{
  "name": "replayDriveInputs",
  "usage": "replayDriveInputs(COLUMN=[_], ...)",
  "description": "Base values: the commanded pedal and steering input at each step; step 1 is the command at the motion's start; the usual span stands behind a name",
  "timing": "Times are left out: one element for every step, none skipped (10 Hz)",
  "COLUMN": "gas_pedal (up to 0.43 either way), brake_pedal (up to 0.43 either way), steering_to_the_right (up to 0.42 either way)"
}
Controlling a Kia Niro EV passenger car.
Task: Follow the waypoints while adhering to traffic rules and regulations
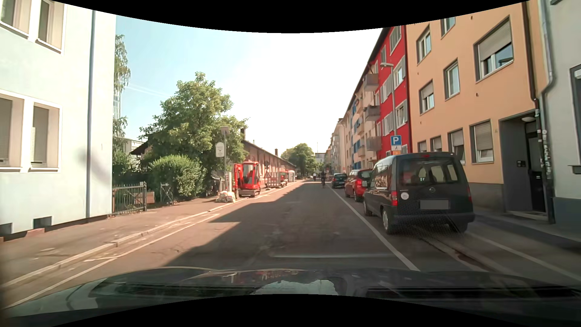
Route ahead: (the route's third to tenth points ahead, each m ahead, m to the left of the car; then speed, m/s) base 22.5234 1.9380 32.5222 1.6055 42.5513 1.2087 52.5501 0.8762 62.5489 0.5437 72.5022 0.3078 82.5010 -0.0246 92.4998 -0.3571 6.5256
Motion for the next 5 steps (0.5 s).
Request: replayDriveInputs(gas_pedal=[0.15,0.15,0.15,0.15,0.15], brake_pedal=[0.0,0.0,0.0,0.0,0.0], steering_to_the_right=[-0.004,-0.004,-0.002,0.0,0.004])
